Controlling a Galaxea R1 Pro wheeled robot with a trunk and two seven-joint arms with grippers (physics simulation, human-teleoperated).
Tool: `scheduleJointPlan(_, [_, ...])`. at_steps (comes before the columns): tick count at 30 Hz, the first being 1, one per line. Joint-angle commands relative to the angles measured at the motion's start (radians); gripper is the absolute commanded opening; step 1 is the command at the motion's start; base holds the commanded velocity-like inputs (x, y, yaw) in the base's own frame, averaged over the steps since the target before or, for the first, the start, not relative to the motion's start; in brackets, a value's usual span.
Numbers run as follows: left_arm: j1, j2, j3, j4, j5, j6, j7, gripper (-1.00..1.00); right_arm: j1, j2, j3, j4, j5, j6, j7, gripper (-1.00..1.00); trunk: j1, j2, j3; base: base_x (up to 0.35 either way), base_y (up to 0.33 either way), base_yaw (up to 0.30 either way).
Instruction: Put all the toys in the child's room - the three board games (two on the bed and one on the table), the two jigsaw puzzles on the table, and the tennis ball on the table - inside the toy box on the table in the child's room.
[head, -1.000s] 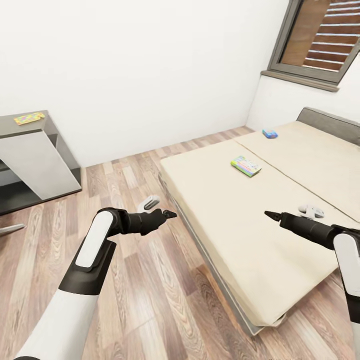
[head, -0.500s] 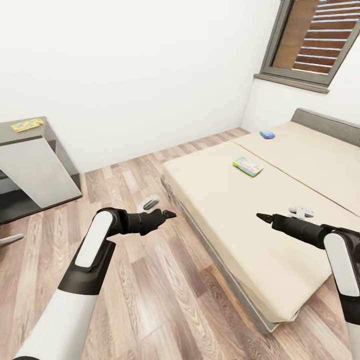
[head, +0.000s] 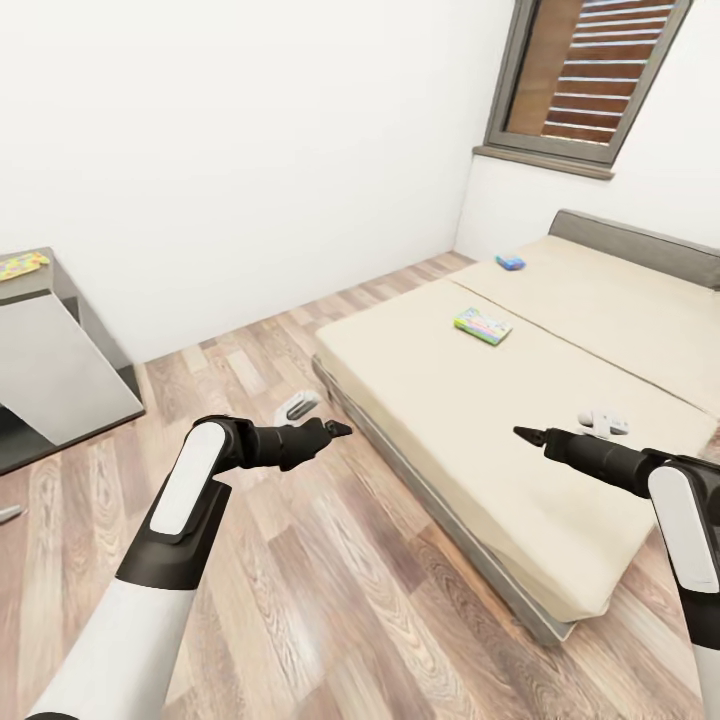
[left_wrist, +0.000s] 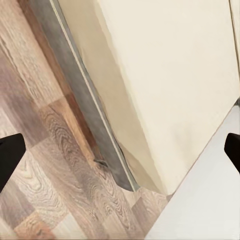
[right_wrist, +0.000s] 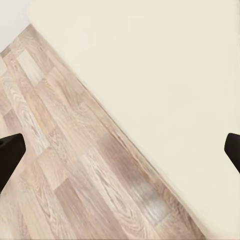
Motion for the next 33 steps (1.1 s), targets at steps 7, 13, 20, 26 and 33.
scheduleJointPlan(7, [0.000,0.005,0.000,-0.001,0.010,0.001,0.010,1.00,-0.001,0.001,-0.001,-0.001,0.011,0.005,0.010,1.00,0.000,0.000,0.001,0.124,0.323,-0.273])
scheduleJointPlan(13, [0.000,0.009,-0.001,-0.001,0.010,0.001,0.010,1.00,-0.002,0.001,0.000,0.000,0.012,0.005,0.009,1.00,0.000,0.000,0.004,0.163,0.315,-0.279])
scheduleJointPlan(20, [0.000,0.011,-0.001,-0.001,0.009,0.001,0.010,1.00,-0.002,0.001,0.001,0.001,0.013,0.005,0.006,1.00,0.000,0.000,0.008,0.197,0.297,-0.278])
scheduleJointPlan(26, [0.001,0.013,-0.002,-0.001,0.009,0.001,0.010,1.00,-0.002,0.001,0.004,0.001,0.013,0.005,-0.014,1.00,0.000,0.000,0.013,0.234,0.269,-0.276])
scheduleJointPlan(33, [0.001,0.013,-0.005,-0.001,0.009,0.001,0.010,1.00,-0.011,0.003,0.009,0.009,0.010,0.005,-0.087,1.00,0.000,0.000,0.018,0.253,0.252,-0.276])
